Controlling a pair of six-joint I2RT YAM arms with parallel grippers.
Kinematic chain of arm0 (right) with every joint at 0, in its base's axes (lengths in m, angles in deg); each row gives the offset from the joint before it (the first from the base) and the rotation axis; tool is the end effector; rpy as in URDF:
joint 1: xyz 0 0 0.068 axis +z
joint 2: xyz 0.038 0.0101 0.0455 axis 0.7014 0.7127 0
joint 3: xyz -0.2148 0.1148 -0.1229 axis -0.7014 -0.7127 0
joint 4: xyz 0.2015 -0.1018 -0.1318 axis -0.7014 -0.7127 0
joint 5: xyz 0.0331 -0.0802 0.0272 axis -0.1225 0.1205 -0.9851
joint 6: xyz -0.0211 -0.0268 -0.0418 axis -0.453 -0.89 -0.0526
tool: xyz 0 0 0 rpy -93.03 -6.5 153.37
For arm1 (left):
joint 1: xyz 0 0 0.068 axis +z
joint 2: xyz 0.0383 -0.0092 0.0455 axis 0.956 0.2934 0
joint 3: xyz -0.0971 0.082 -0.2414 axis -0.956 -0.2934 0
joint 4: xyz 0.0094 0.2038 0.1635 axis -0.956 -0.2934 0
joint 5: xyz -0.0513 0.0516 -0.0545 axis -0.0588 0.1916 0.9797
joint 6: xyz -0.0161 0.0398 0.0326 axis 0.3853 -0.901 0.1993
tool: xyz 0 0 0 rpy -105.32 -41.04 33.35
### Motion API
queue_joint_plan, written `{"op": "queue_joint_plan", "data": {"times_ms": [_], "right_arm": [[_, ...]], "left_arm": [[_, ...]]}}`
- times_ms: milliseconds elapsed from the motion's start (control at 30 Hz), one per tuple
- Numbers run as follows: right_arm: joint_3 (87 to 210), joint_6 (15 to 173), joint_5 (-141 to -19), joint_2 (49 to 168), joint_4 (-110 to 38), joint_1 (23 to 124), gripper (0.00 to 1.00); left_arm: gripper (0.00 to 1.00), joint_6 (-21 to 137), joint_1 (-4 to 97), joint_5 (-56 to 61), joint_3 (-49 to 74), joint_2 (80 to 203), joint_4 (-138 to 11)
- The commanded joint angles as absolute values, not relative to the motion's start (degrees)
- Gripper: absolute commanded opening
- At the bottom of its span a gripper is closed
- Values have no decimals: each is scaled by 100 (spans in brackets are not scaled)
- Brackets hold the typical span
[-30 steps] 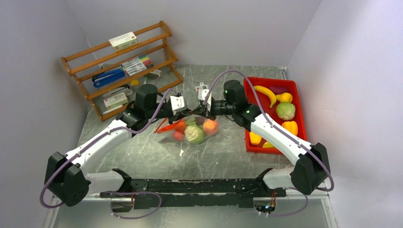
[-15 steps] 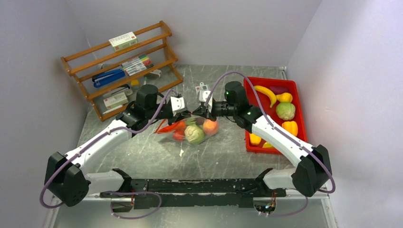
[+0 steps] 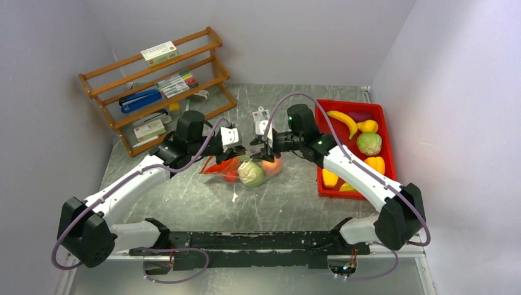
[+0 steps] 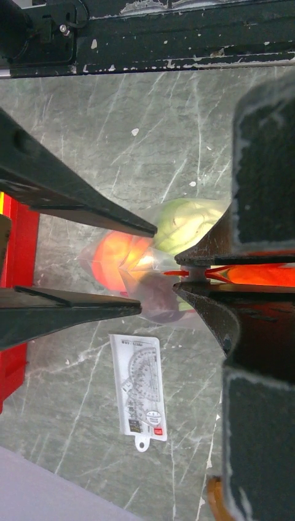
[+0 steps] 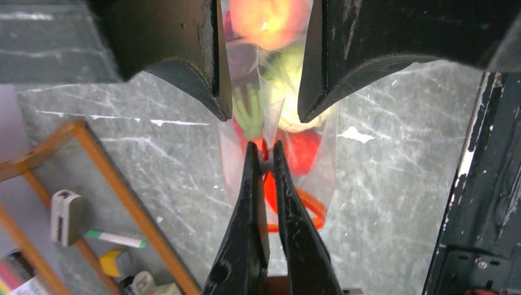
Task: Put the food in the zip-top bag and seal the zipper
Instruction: Zip the zipper food storage bag at the center of the board.
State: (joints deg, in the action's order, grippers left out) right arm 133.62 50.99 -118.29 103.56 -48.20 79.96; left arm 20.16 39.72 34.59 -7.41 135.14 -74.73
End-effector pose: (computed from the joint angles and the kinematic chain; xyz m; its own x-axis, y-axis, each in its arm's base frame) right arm 0.2252 0.1915 0.3167 0.2325 -0.3359 -0.9128 -0.9692 -0.0017 -0.2463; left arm 0.2119 -0.1664 0.3031 0.0804 0.3534 -0.9320 0.9730 0.1752 0.1503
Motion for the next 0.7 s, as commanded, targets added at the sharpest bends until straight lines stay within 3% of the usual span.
{"op": "queue_joint_plan", "data": {"times_ms": [0,267,333,367,433,533,567,633,667], "right_arm": [[13505,4705,-11985,10509,-5285,8021,45],[13706,5066,-11740,10865,-4955,8295,42],[13766,5120,-11654,10941,-4903,8310,35],[13774,5152,-11612,10943,-4871,8312,27],[13737,5124,-11551,10905,-4767,8313,0],[13571,5037,-11545,10760,-4675,8313,0],[13510,5020,-11560,10701,-4634,8317,0],[13392,5053,-11581,10595,-4504,8314,0],[13344,5100,-11579,10557,-4437,8317,0]], "left_arm": [[7,1835,3985,3689,-668,13423,-7319],[9,1937,3989,3893,-616,13430,-7151],[9,1970,3986,3880,-593,13449,-7115],[10,1954,3987,3915,-569,13454,-7160],[16,1905,3984,4000,-498,13450,-7336],[24,1974,3989,3550,-362,13327,-7778],[29,1965,4001,3439,-284,13260,-7971],[51,1932,4038,3520,-176,13127,-8182],[52,1943,4041,3545,-170,13064,-8169]]}}
